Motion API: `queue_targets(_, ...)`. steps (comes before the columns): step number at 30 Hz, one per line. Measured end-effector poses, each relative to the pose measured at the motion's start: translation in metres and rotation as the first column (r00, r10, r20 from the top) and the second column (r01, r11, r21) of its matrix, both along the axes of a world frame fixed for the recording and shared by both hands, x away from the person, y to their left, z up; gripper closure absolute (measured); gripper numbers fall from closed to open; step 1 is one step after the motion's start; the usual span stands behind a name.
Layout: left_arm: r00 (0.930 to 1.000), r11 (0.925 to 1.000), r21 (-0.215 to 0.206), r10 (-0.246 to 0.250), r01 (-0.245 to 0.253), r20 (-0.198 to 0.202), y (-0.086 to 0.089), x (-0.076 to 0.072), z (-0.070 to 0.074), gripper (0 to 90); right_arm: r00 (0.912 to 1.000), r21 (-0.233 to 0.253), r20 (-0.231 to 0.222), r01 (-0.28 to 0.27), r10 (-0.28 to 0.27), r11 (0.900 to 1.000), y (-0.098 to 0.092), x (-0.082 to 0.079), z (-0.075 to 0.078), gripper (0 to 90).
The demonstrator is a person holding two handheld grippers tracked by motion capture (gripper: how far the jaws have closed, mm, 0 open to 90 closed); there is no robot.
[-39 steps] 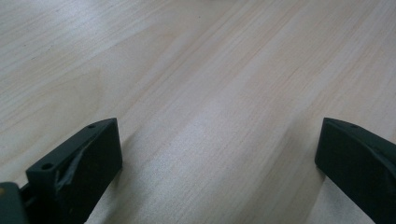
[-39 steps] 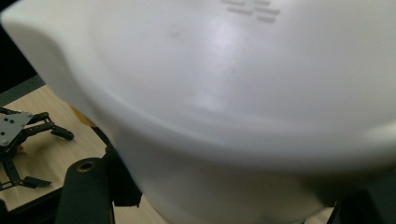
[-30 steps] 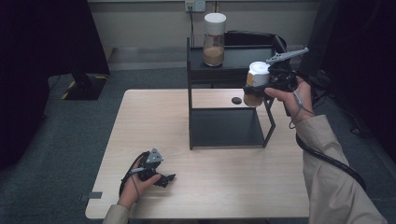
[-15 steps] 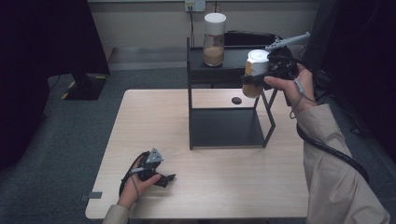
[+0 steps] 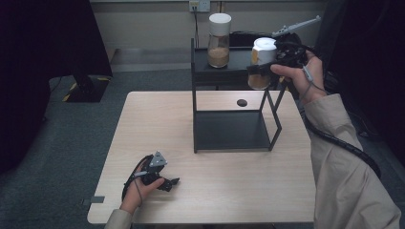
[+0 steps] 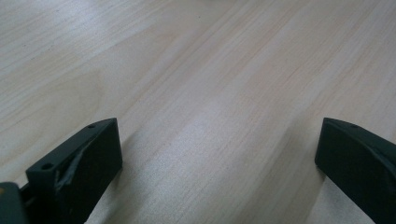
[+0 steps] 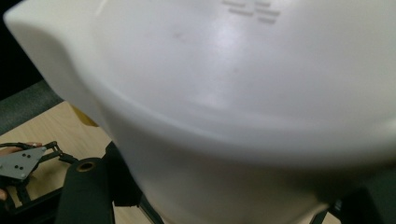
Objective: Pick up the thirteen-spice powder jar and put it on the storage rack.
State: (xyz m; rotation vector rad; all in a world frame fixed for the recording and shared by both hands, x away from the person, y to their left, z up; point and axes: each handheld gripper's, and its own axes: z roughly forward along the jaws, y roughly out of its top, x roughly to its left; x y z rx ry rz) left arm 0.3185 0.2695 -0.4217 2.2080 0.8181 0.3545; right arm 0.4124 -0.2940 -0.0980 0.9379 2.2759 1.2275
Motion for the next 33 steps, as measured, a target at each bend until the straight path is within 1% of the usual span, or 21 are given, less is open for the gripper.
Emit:
queue_targets(6,1.0,1.0,0.0,0.0,0.0,0.0,0.0,0.0,0.0,0.0,0.9999,-0.003,0.012,0.009,-0.009,1.0,0.002,0.002,0.012,30.2)
queue_targets(17,1.0,1.0,0.0,0.0,0.0,0.0,0.0,0.0,0.0,0.0,0.9996,-0.008,0.023,0.019,-0.018,1.0,0.008,0.011,0.029,30.2)
queue_targets(23,1.0,1.0,0.0,0.0,0.0,0.0,0.0,0.0,0.0,0.0,0.9981,-0.001,0.048,0.039,-0.039,0.999,0.013,0.015,0.032,30.3)
queue_targets(27,1.0,1.0,-0.001,0.0,0.0,0.0,0.0,0.0,0.0,0.0,0.9982,0.008,0.044,0.041,-0.041,0.999,0.014,0.022,0.033,30.3)
queue_targets(30,1.0,1.0,-0.001,0.0,0.0,0.0,0.0,0.0,0.0,0.0,0.9976,0.003,0.048,0.05,-0.051,0.999,0.016,0.027,0.032,30.2)
queue_targets(33,1.0,1.0,-0.001,0.0,0.0,0.001,0.0,0.0,0.0,0.0,0.9967,0.012,0.052,0.062,-0.062,0.998,0.016,0.032,0.031,30.3)
